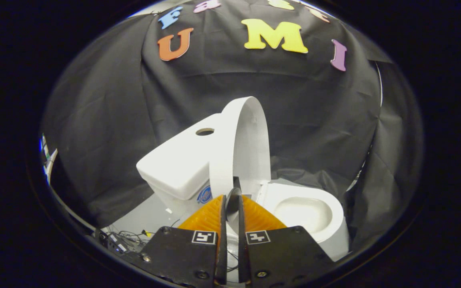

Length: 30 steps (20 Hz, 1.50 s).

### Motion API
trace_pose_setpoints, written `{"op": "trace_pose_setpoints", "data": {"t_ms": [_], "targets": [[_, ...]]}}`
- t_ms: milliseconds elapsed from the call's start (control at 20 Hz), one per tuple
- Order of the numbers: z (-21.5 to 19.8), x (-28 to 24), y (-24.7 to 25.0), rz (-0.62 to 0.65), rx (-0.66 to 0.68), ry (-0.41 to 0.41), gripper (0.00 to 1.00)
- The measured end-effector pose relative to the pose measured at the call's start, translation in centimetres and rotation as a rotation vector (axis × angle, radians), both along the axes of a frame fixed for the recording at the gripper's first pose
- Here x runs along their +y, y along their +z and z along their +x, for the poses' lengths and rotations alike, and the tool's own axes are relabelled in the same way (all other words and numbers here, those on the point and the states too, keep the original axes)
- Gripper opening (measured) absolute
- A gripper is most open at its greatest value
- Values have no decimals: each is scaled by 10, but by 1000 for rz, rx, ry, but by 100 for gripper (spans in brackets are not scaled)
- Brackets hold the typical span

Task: Open the toilet lid.

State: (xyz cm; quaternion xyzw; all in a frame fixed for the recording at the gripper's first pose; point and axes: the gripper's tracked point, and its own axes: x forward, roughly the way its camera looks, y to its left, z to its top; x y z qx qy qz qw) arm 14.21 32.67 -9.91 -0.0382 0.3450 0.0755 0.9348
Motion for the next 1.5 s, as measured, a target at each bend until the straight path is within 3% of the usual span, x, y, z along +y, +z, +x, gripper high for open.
{"op": "trace_pose_setpoints", "data": {"t_ms": [350, 500, 600, 750, 800, 850, 950, 1300, 1500], "targets": [[1, 15, -4, -24, -16, 42, 15], [-3, 11, -4, -84, -24, 106, 15], [-6, 8, -4, -59, -13, 134, 18], [-20, 11, 6, 94, -2, 175, 34], [-21, 5, 12, 106, -14, 174, 39], [-22, -4, 17, 89, -27, 175, 52], [-25, -25, 30, 38, -76, 174, 69], [-36, -100, 92, 11, -285, 105, 96], [-47, -146, 105, 2, -369, 51, 99]]}}
